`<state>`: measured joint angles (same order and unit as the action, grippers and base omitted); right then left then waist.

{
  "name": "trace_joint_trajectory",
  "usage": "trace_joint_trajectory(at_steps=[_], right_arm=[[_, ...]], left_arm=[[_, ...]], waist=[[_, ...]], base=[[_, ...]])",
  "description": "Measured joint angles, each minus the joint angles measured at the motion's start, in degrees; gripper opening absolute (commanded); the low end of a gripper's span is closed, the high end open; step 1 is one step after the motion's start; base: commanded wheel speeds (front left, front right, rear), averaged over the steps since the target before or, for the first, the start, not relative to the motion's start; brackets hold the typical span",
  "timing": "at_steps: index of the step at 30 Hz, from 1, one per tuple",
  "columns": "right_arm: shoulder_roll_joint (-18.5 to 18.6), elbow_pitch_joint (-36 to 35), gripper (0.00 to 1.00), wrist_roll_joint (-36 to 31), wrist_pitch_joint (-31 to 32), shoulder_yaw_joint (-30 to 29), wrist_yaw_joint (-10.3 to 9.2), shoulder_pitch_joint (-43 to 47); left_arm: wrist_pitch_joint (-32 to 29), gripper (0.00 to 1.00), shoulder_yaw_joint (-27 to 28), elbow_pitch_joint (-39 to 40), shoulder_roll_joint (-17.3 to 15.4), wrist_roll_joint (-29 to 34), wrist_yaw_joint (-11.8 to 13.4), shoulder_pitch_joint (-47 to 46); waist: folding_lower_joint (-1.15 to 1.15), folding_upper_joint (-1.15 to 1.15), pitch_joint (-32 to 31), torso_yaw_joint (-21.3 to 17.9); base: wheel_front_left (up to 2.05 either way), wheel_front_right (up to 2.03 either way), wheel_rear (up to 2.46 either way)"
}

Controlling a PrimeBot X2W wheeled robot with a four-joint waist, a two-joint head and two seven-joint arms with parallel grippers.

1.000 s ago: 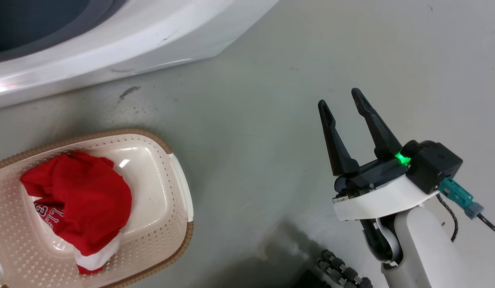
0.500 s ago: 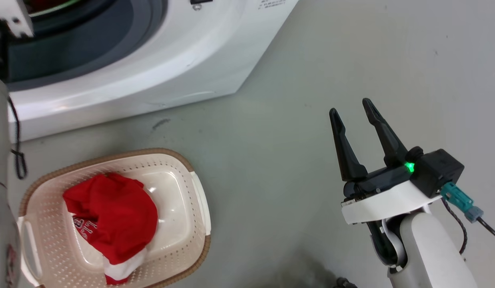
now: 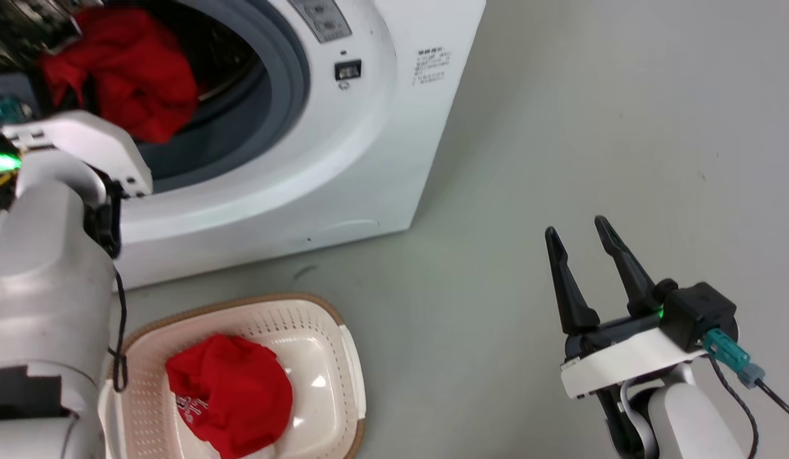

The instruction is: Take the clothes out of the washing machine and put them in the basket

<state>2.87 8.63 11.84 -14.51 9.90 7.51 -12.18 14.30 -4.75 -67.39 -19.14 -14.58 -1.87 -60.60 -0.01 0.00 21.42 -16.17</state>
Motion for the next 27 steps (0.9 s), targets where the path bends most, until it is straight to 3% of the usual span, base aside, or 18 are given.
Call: trace_joint_trajectory(at_steps=[6,19,27], right_arm=[[0.0,-0.36,1.0,-0.87,1.47,-1.54,0.0,3.53],[0.02,-4.3,1.0,-2.78,5.52,-4.17,0.0,10.32],[0.02,-6.7,1.0,-3.12,7.1,-4.7,0.0,13.43]], left_arm=[[0.59,0.0,1.31,5.19,1.94,-1.33,-0.77,6.83],[0.69,0.0,3.15,29.95,6.45,0.3,-1.48,25.38],[0.33,0.0,2.55,47.11,8.82,0.46,-0.04,38.47]], waist=[[0.0,0.0,-5.98,1.66],[-0.02,0.0,-16.62,6.32],[-0.01,0.0,-19.51,9.55]], base=[[0.0,0.0,0.0],[0.0,0.0,0.0],[0.0,0.0,0.0]])
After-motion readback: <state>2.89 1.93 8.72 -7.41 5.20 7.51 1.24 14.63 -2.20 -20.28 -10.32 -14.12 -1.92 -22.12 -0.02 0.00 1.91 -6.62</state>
